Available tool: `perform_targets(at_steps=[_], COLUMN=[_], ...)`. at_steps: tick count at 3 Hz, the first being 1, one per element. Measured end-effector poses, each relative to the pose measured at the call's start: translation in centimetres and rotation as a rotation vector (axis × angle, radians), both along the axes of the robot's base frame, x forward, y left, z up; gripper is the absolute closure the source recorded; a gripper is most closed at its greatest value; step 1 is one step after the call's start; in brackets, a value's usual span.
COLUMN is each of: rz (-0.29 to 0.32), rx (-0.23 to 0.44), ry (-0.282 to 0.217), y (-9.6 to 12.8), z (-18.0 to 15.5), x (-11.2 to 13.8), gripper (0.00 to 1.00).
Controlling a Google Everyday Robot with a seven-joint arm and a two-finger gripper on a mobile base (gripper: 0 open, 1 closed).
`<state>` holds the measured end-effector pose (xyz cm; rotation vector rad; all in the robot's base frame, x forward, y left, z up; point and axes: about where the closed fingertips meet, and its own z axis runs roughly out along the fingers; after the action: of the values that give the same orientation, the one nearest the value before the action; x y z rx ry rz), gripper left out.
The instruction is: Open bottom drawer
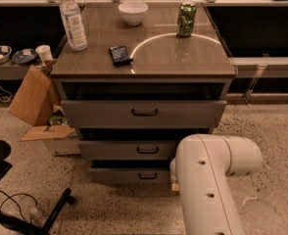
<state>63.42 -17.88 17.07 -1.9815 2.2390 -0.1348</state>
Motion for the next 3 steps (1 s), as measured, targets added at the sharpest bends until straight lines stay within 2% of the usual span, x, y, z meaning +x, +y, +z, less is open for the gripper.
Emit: perform_targets(at_steps=[1,2,3], rz=[0.010,0.010,0.010], rx=[-0.119,-0.119,-0.119], ry=[-0.011,-0.011,-0.011], y=[-3.44,-3.42,-3.42], z=[3.24,3.34,3.33], x=[-0.80,-0.79,-0.79], gripper=[0.72,0.94,0.85])
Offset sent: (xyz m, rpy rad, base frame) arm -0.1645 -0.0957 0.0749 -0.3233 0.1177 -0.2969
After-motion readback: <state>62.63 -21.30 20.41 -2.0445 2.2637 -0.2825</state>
